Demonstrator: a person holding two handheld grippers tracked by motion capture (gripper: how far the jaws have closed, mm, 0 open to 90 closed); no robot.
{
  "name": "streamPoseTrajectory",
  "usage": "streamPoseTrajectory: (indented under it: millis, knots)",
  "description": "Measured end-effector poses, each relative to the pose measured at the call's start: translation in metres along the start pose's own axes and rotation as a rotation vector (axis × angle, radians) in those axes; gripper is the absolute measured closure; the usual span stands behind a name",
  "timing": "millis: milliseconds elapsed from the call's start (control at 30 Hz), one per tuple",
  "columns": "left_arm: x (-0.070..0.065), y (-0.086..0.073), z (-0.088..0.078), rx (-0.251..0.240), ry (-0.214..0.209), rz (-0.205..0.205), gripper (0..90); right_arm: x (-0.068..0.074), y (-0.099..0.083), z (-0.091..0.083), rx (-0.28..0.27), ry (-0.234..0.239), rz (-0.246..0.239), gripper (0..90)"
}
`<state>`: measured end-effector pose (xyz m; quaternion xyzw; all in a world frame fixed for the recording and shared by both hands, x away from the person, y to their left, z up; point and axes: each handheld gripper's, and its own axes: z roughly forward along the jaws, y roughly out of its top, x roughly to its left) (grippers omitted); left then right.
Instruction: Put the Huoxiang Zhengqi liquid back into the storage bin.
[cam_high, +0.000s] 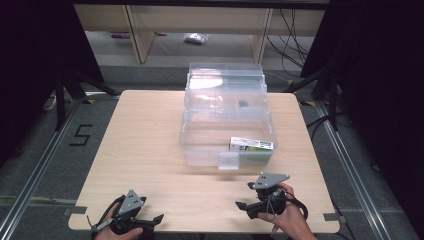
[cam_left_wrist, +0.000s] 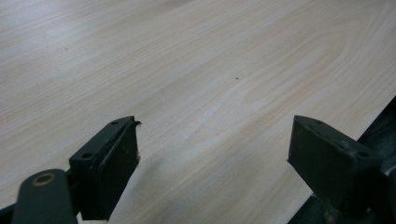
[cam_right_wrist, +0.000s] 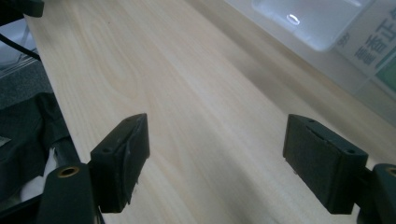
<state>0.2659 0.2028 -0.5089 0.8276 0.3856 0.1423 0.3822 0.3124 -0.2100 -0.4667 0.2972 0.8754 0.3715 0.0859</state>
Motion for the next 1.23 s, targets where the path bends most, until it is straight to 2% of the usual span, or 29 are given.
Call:
streamPoseTrajectory:
  millis: [33, 67, 300, 333, 400, 433, 467, 500, 633, 667, 700, 733, 767, 800, 833, 867, 900, 967, 1233]
  knots:
    - [0.000, 0.000, 0.000, 0.000, 0.000, 0.000, 15.5, 0.000, 0.000, 0.000, 0.000, 0.000, 0.000, 23.6]
    - [-0.001, 0.000, 0.000, 0.000, 0.005, -0.018, 15.5, 0.001, -0.003, 0.000, 0.002, -0.003, 0.002, 23.0]
    - [0.000, 0.000, 0.000, 0.001, 0.002, -0.013, 15.4, 0.005, -0.014, 0.000, 0.027, 0.013, 0.008, 20.4]
    - [0.000, 0.000, 0.000, 0.000, 0.000, 0.000, 15.5, 0.005, -0.016, 0.000, 0.029, 0.005, 0.013, 20.3]
    - [0.000, 0.000, 0.000, 0.001, 0.002, -0.009, 15.5, 0.005, -0.019, 0.000, 0.042, 0.021, 0.019, 20.0]
    - [0.000, 0.000, 0.000, -0.001, 0.001, -0.010, 15.4, 0.007, -0.022, 0.000, 0.026, 0.016, 0.036, 19.7]
    - [0.000, 0.000, 0.000, 0.000, 0.003, -0.009, 15.5, 0.006, -0.024, -0.002, 0.040, 0.013, 0.016, 18.9]
    - [-0.001, 0.000, 0.000, 0.000, 0.001, -0.009, 15.5, 0.007, -0.025, -0.002, 0.036, 0.009, 0.037, 18.9]
    - [0.000, 0.000, 0.000, 0.000, 0.001, -0.001, 15.4, 0.007, -0.030, -0.005, 0.046, 0.008, 0.049, 18.8]
    - [0.000, 0.000, 0.000, 0.001, 0.000, 0.000, 15.5, 0.007, -0.032, -0.004, 0.032, 0.006, 0.056, 18.6]
    - [-0.001, 0.000, 0.000, -0.003, -0.002, -0.006, 15.5, 0.006, -0.033, -0.005, 0.048, 0.012, 0.042, 18.6]
    - [0.000, 0.000, 0.000, 0.002, -0.001, 0.000, 15.5, 0.007, -0.036, -0.005, 0.040, 0.001, 0.061, 18.7]
    - [-0.001, 0.000, 0.000, 0.001, 0.005, -0.017, 15.5, 0.007, -0.036, -0.005, 0.040, 0.001, 0.061, 18.7]
    - [-0.001, 0.000, 0.000, 0.002, 0.003, -0.010, 15.5, 0.008, -0.036, -0.006, 0.054, 0.011, 0.069, 18.9]
    - [0.000, 0.000, 0.000, 0.002, 0.001, 0.000, 15.4, 0.008, -0.037, -0.007, 0.054, 0.015, 0.053, 18.9]
    - [-0.001, 0.000, 0.001, -0.006, 0.001, -0.016, 15.5, 0.008, -0.038, -0.007, 0.052, 0.011, 0.053, 18.9]
    - [-0.001, 0.000, 0.000, 0.000, 0.001, -0.005, 15.5, 0.009, -0.038, -0.008, 0.054, 0.013, 0.063, 18.9]
    - [-0.001, 0.000, 0.001, 0.002, 0.013, -0.017, 15.5, 0.009, -0.039, -0.008, 0.053, 0.011, 0.056, 18.8]
    - [-0.001, 0.000, 0.001, 0.002, 0.013, -0.012, 15.5, 0.009, -0.040, -0.009, 0.061, 0.006, 0.061, 18.9]
